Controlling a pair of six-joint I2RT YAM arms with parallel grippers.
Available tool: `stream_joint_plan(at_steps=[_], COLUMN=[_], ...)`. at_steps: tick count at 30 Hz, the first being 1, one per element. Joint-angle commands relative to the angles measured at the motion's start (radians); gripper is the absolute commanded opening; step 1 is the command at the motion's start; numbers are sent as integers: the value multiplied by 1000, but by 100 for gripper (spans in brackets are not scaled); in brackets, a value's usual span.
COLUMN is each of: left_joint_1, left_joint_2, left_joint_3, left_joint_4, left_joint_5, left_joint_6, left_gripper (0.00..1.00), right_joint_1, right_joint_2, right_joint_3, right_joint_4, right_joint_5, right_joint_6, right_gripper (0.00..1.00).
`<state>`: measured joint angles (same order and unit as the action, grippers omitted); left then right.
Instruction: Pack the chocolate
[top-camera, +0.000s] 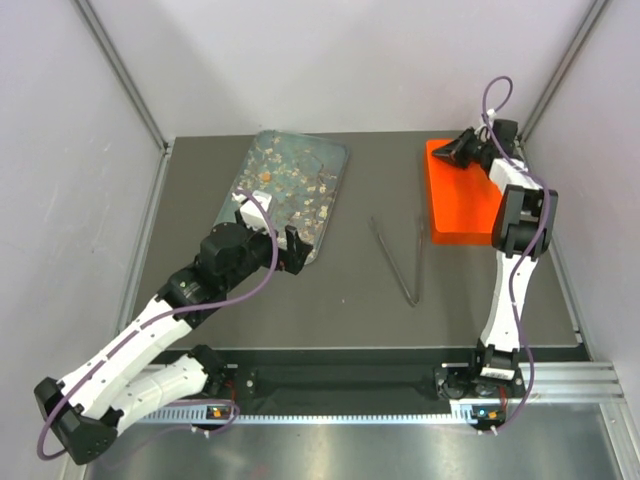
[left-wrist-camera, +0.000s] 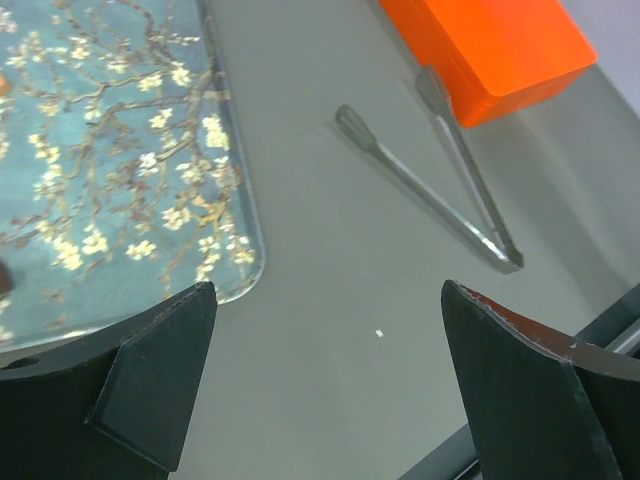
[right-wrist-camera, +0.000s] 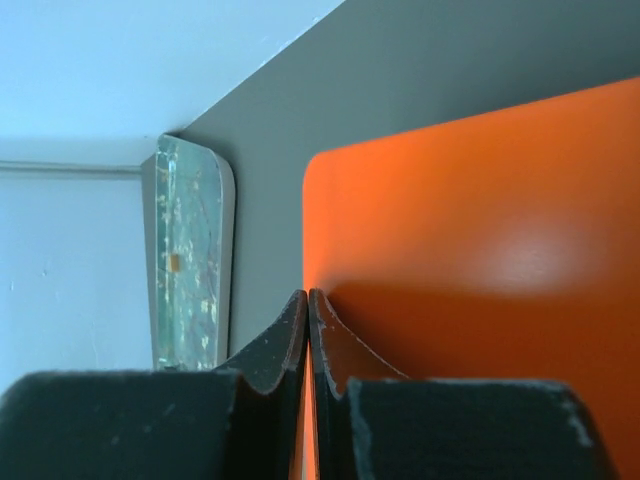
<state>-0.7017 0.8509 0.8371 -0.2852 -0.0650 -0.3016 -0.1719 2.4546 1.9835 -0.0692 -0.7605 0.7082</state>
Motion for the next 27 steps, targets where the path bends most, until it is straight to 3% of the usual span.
stream_joint_plan(at_steps=[1, 8, 13, 18, 27], left_joint_1=[-1, -1, -1, 1, -1], left_joint_2=[-45, -67, -88, -107, -93], left_joint_3=[34, 5, -7, -18, -15], left_joint_4=[-45, -39, -29, -28, -17], left_joint_5=[-57, -75, -78, -88, -101], left_joint_6=[65, 85, 101, 104, 116], left_gripper=[99, 99, 99, 99, 99], right_joint_1=[6, 6, -6, -63, -124], right_joint_2=[4, -22, -144, -262, -88], right_joint_3=[9, 24, 18, -119, -149], right_joint_4=[-64, -67, -6, 239, 292], right_joint_5=[79, 89, 85, 86, 41], right_joint_6=[-39, -42, -76, 55, 120], right_gripper=[0, 0, 0, 0, 0])
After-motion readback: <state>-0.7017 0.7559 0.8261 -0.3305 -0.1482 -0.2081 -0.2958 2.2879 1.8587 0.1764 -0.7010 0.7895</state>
